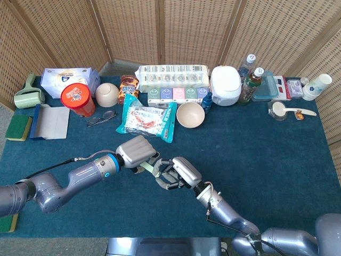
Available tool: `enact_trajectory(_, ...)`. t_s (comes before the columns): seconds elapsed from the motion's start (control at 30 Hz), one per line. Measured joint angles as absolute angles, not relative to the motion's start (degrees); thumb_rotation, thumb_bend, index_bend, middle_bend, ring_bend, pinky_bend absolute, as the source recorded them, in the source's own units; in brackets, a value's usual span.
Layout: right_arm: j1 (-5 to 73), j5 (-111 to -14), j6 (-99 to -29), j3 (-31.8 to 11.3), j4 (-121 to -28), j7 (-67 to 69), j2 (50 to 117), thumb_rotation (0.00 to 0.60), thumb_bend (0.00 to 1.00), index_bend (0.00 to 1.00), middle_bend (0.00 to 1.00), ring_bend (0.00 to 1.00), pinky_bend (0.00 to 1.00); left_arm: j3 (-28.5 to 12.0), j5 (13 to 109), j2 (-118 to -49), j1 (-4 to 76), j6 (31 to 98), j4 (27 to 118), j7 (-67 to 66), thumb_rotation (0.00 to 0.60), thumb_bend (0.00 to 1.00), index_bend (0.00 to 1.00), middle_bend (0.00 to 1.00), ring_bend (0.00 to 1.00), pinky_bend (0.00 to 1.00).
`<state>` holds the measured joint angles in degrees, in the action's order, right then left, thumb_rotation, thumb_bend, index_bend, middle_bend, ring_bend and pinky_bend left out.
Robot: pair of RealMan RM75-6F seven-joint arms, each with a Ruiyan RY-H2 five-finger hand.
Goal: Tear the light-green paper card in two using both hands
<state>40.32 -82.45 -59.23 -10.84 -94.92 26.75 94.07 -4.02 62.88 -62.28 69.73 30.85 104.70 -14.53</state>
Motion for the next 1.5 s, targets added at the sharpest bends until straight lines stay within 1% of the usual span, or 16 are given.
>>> enact_trajectory(0.17, 40.3, -82.2, -59.4, -10.9, -94.7, 26.6, 94.4, 0.600, 0.42, 0.56, 1.00, 1.00, 1.00, -3.9, 62.9, -62.4, 69.8, 30.8, 104.6, -14.5, 0.600, 0.38, 0.71, 1.00, 1.00, 1.00)
enact_trajectory(0.57, 40.3, -81.9, -60.0, -11.4, -93.9, 26.4, 95.5, 0.600, 0.43, 0.60, 1.00, 1.00, 1.00, -3.8, 63.2, -62.5, 69.7, 30.7, 104.3, -14.1, 0.600, 0.38, 0.71, 1.00, 1.00, 1.00)
enact_trajectory(1.0, 40.1, -82.1, -60.1, -11.2, -94.3, 26.5, 95.1, 0.600, 0.45, 0.70, 1.00, 1.00, 1.00, -3.4, 63.8, -62.7, 69.3, 30.6, 103.6, -13.9, 0.600, 0.38, 0.71, 1.00, 1.00, 1.00)
enact_trajectory(1.5, 39.6, -82.4, -60.0, -10.6, -95.1, 27.2, 94.1, 0.600, 0.46, 0.71, 1.00, 1.00, 1.00, -1.6, 64.0, -63.7, 67.8, 30.8, 101.7, -13.8, 0.600, 0.38, 0.71, 1.00, 1.00, 1.00)
